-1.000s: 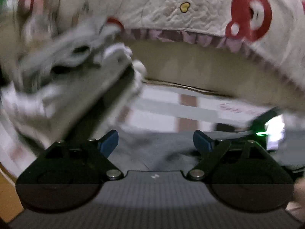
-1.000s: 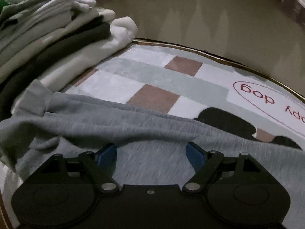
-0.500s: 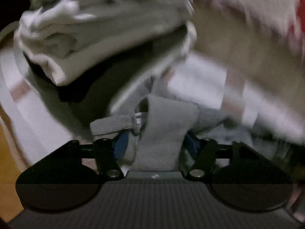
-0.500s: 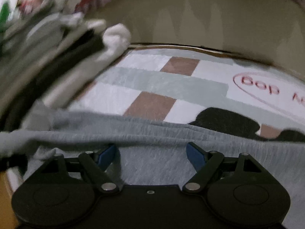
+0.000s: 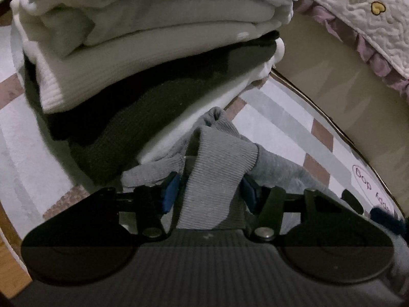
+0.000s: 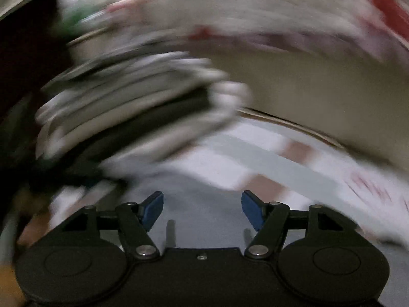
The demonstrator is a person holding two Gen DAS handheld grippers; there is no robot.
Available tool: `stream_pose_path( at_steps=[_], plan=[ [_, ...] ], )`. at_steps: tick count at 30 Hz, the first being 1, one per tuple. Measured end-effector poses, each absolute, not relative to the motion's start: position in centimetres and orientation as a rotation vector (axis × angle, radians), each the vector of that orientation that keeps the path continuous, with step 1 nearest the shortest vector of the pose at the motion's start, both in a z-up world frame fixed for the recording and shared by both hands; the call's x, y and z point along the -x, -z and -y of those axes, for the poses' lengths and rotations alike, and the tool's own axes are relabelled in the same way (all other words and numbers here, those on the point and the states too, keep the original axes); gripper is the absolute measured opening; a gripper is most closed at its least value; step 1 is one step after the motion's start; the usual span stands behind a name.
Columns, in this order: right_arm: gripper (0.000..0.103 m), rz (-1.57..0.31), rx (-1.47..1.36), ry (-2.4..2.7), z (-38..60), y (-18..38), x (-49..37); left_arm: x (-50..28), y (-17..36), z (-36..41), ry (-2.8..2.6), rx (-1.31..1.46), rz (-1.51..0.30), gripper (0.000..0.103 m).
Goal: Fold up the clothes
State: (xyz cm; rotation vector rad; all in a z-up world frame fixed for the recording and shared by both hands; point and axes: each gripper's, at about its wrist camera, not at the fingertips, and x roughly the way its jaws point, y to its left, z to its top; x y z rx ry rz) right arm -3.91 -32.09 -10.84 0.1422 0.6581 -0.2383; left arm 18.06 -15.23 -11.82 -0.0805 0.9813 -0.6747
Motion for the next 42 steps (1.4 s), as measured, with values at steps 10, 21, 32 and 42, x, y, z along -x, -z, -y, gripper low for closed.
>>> stream_pose_path(
  at_steps=[10, 21, 32, 42],
  plan=[
    [0.086, -0.777, 0.439, 0.29, 24.2, 16.1, -1.2, -19.7, 11.5, 10.9, 0.651, 0.477, -1.088, 0.05],
    [0.044, -0.702, -0.44, 0.289, 34.2, 14.2, -0.5, -16.1, 12.0, 7.4, 0.734, 0.719, -1.213, 0.063],
    [0.038, -0.613, -0.8, 0.262, 36.2, 15.7, 1.6, -14.4, 16.7, 12.8, 0.652, 0.913, -1.252, 0.07],
    [0.046, -0.622, -0.823, 0.073, 36.7, 9.8, 7.7, -13.7, 15.0, 14.8, 0.567, 0.482, -1.039, 0.044]
  ],
)
